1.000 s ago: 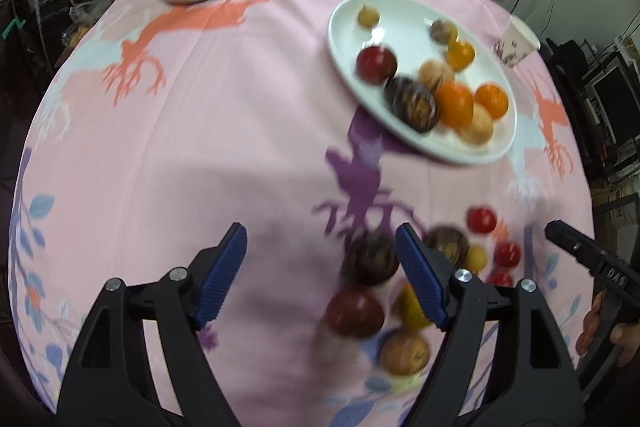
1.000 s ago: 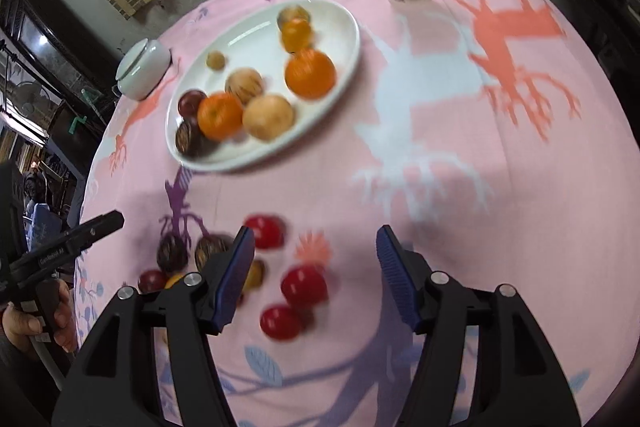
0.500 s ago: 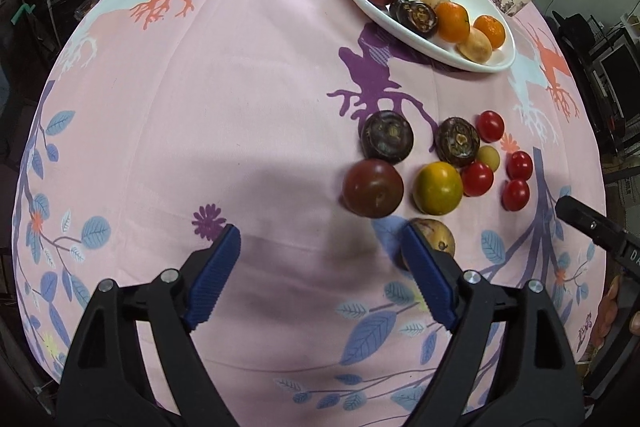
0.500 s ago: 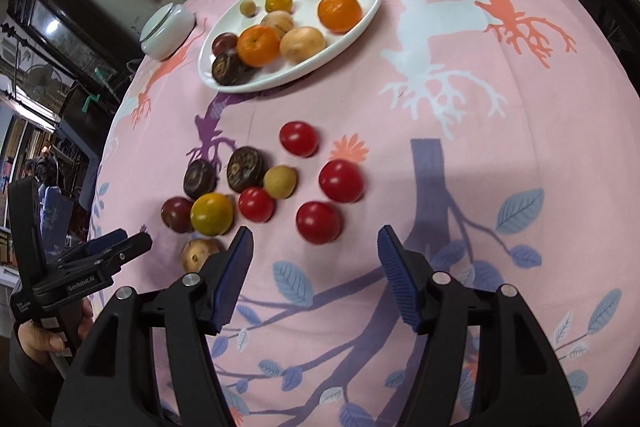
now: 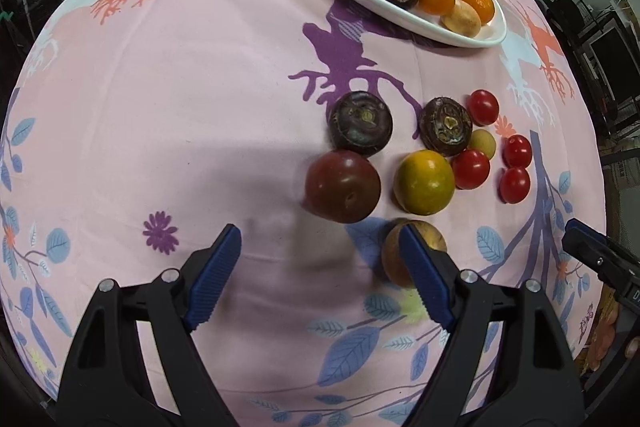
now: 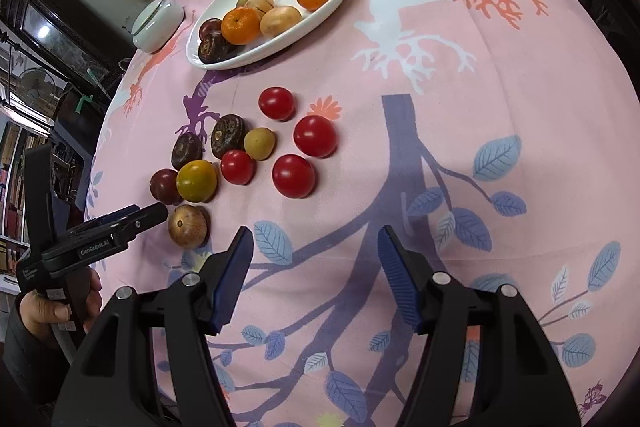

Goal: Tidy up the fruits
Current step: 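Withdraw both tools from the plate toward the remaining fruits, then grasp the dark red tomato with left tool while right tool grasps red cherry tomato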

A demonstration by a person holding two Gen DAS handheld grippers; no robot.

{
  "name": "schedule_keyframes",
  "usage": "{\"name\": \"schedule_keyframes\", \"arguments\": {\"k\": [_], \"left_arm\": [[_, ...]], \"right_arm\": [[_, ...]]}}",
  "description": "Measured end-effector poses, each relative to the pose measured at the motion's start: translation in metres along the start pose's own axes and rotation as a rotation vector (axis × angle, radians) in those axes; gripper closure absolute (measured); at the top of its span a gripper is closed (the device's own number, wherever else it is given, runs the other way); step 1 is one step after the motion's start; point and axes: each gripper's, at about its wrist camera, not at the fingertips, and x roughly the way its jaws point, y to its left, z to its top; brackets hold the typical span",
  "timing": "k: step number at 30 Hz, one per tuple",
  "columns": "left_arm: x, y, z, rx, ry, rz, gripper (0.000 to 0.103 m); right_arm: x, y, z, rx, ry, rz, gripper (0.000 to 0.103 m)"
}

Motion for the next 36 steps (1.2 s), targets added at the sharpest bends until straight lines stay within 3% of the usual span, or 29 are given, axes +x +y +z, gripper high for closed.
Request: {"name": "schedule_keyframes", "arguments": {"k": [4,7,18,20,21,28,36], "left_arm": [[0.003,0.001,0.006,0.0,-0.001,-0.009,0.024],[0.006,0.004,0.01,-0.001,0.007,-0.006,0.037],[0.023,-0.009,0.022,0.027,0.033,-0.02,0.041],[0.022,-0.014,0.022,0.061,0.031,-0.037,0.06],[0.021,-0.016,0.022,0.07,0.039,-0.046,0.063],[0.006,0.0,0.014,0.014,0.033,-0.052,0.063],[-0.004,0.014,0.006,-0.009,0.026,-0.055,0.063]], "right_arm": [[0.003,0.002,0.0,-0.007,0.009,0.001,0.038],[0.005,0.004,0.002,-0.012,0.012,0.006,0.038],[0.016,0.008,0.005,-0.025,0.04,0.012,0.038],[0.017,0.006,0.006,-0.022,0.042,0.011,0.038],[0.018,0.006,0.007,-0.02,0.043,0.012,0.038],[0.026,0.013,0.006,-0.053,0.06,0.017,0.038],[0.042,0.032,0.014,-0.173,0.036,-0.072,0.038]]}}
